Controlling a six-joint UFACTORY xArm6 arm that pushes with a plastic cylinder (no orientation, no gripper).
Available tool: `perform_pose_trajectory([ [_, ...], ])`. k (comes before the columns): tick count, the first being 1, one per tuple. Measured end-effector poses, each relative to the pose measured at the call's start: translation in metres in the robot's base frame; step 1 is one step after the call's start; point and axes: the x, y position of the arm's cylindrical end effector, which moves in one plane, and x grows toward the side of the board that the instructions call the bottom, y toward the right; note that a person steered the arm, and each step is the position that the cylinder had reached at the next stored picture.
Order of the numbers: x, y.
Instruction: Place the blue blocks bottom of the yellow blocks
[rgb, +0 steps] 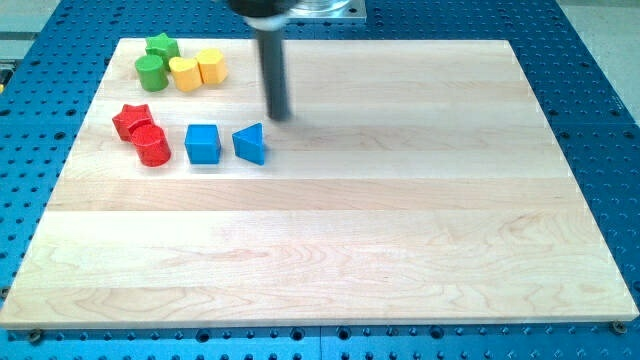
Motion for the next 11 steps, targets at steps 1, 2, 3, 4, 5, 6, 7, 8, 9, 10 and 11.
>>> perform_pose_trajectory([
  [1,0.048,0.008],
  [2,0.049,-0.051],
  [3,0.049,-0.093],
  [4,0.029,-0.105],
  [5,0.015,-0.104],
  [6,0.068,-0.100],
  [7,0.082,-0.137],
  [8,0.036,-0.145],
  [9,-0.012,-0.148],
  [10,0.004,-0.145],
  [11,0.040,-0.112],
])
